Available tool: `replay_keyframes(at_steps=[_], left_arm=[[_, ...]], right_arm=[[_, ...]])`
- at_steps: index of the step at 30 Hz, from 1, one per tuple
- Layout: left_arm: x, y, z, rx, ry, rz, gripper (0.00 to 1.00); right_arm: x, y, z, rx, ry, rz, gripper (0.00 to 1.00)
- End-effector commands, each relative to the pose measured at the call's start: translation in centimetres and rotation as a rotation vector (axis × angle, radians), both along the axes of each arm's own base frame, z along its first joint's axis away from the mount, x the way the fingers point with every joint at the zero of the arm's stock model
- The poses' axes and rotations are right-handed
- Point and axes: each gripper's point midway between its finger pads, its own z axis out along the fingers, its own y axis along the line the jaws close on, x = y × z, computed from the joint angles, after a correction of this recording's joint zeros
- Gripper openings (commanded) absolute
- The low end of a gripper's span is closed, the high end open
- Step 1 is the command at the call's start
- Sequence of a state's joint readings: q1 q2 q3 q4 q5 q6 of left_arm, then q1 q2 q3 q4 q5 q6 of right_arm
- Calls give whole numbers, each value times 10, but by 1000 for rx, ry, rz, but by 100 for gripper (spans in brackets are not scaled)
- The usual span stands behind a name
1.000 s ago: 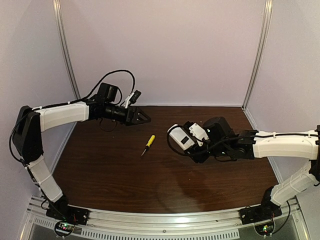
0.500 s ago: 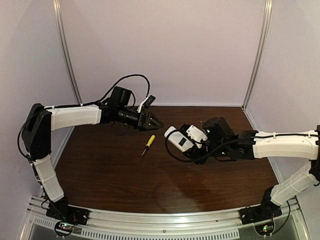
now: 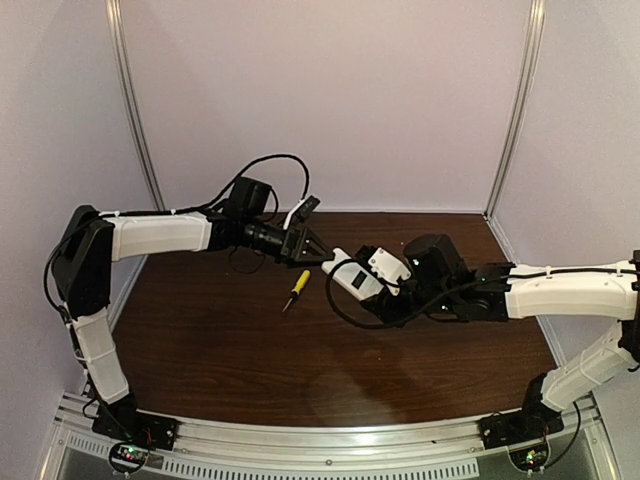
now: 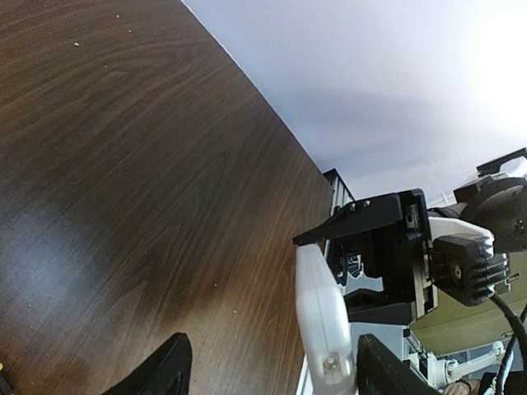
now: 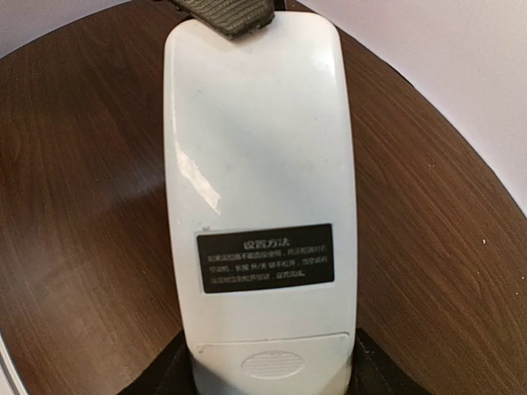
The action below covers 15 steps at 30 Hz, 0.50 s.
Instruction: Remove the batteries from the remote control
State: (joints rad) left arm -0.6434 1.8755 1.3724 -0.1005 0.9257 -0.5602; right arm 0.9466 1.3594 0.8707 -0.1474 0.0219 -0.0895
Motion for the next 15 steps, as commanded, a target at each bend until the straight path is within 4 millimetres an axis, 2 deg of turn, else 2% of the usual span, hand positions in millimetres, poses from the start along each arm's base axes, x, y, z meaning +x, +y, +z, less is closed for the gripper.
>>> replay_keyframes(at_steps=[1, 15], left_arm=[[-3, -13, 10, -36, -26, -44, 70], [-10, -21, 5, -16, 1, -83, 64]], right_arm=[[7, 6, 17, 26, -66, -9, 0], [11, 7, 6, -28, -82, -29, 0]])
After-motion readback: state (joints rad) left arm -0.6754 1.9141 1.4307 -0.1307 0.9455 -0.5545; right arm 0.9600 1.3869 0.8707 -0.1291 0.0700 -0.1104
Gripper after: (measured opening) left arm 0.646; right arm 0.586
